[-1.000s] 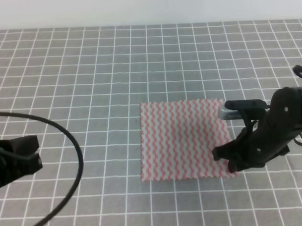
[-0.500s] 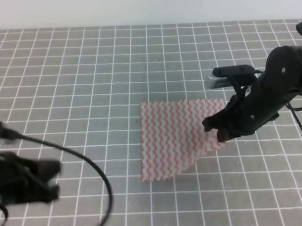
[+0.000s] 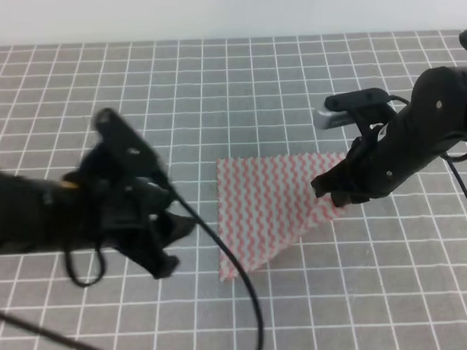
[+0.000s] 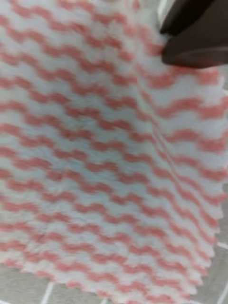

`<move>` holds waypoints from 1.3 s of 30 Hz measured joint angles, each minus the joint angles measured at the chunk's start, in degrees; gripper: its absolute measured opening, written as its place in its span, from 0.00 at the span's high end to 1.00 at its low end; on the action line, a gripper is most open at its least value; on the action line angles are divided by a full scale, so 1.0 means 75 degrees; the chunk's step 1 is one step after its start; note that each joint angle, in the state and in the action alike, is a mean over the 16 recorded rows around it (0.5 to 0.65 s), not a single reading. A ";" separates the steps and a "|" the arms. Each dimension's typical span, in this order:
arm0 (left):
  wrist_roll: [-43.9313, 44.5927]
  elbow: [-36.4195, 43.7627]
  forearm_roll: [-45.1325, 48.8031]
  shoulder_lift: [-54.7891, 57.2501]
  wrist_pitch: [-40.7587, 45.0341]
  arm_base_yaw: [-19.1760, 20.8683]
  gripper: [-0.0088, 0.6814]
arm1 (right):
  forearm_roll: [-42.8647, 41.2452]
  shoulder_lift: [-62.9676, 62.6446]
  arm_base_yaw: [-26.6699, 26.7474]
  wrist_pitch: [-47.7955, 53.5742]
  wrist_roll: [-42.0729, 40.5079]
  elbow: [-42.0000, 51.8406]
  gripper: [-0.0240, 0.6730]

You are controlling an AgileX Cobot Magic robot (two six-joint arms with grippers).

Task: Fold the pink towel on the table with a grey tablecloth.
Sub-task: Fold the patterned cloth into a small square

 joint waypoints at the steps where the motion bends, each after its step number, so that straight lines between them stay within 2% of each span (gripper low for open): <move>1: -0.0104 -0.0127 0.0220 0.0194 -0.0123 -0.0144 0.53 | 0.0002 0.0000 -0.0010 -0.0040 -0.0006 -0.0001 0.99; 13: -0.2124 -0.1206 0.3362 0.2170 -0.0442 -0.1497 0.51 | 0.0010 -0.0032 -0.0115 -0.0311 -0.0089 -0.0005 0.99; 21: -0.3178 -0.1507 0.4542 0.2592 -0.0455 -0.2107 0.51 | 0.0026 -0.0053 -0.0129 -0.0404 -0.0083 -0.0004 0.99; 30: -0.4428 -0.1547 0.5682 0.2786 -0.0697 -0.2523 0.51 | 0.0062 -0.0027 -0.0127 -0.0531 -0.0081 -0.0007 0.99; 39: -0.5618 -0.1546 0.6660 0.3004 -0.1078 -0.2634 0.51 | 0.0147 -0.0001 -0.0125 -0.0668 -0.0084 -0.0009 0.99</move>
